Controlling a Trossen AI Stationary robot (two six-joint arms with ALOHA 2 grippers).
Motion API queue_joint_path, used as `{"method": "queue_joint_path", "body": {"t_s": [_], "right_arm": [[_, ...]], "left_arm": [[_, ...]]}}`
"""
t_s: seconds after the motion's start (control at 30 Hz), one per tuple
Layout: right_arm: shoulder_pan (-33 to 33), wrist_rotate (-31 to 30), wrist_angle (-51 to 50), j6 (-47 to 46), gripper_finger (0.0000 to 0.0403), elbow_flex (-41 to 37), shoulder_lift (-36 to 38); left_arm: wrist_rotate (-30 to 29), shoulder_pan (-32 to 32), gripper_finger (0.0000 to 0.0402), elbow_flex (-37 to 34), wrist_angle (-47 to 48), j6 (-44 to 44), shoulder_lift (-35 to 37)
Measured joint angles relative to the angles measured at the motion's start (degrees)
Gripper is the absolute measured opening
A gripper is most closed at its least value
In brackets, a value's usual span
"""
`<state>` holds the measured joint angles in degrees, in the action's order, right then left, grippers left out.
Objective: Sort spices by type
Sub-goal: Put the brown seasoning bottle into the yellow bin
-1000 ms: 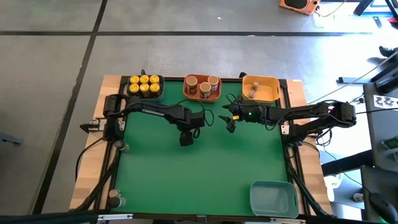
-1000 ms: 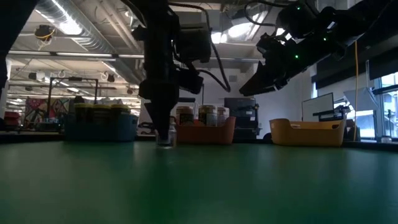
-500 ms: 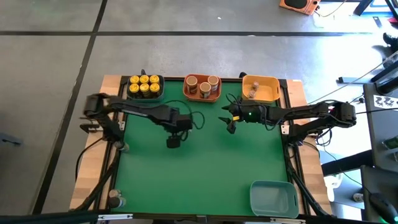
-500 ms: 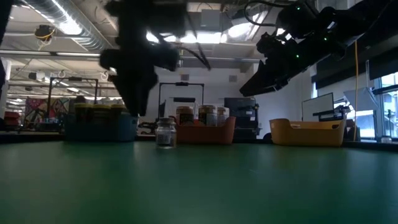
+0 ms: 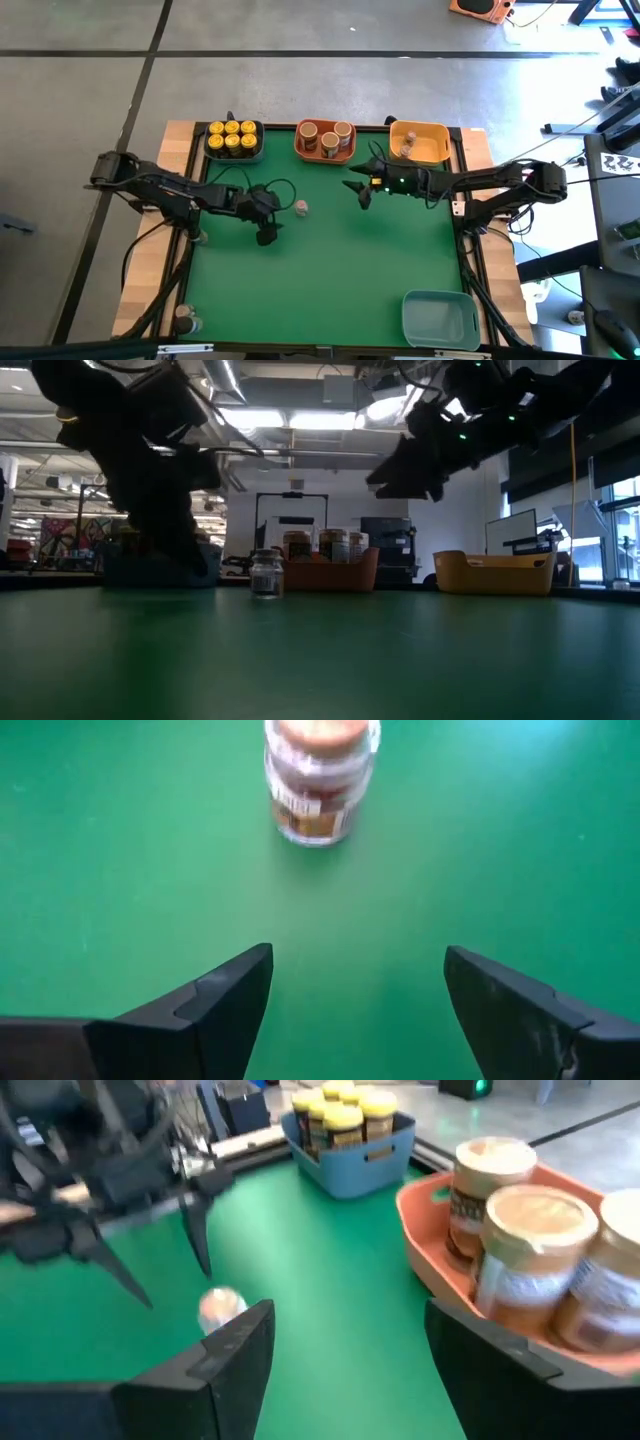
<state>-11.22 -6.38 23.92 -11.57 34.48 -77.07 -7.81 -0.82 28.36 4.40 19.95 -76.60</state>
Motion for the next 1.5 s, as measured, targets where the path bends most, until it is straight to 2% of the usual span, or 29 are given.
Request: {"method": "queue_joint_path", "body": {"t_s": [0.17,0.43,0.67,0.87,1.2,1.5], "right_arm": [[1.65,1.5,0.37,-0.72,0.0257,5.12,-5.98],[5.35,2.48,-4.97,0.22,0.0257,18.4,-19.23],[7.58,2.09,-5.88,7.12,0.0257,26.67,-25.75],[7.74,2.91,-5.21,8.83,0.0257,28.61,-28.26],[7.81,-0.12,-1.79,8.97,0.0257,28.5,-33.94],[7.89,0.94,3.3,5.73,0.0257,28.48,-38.63]], "left_arm": [[-3.17,0.09,0.0292,-2.14,-1.82,-0.5,-0.13],[-4.41,0.11,0.0291,-6.16,-13.0,-6.89,-0.15],[-5.62,0.22,0.0291,-8.93,-23.98,-8.22,-0.15],[-6.68,0.22,0.0292,-9.13,-26.63,-7.21,-0.98],[-7.28,0.5,0.0292,-9.16,-27.13,-10.0,-4.92],[-7.39,0.48,0.0292,-9.16,-28.74,-9.43,-5.75]]}}
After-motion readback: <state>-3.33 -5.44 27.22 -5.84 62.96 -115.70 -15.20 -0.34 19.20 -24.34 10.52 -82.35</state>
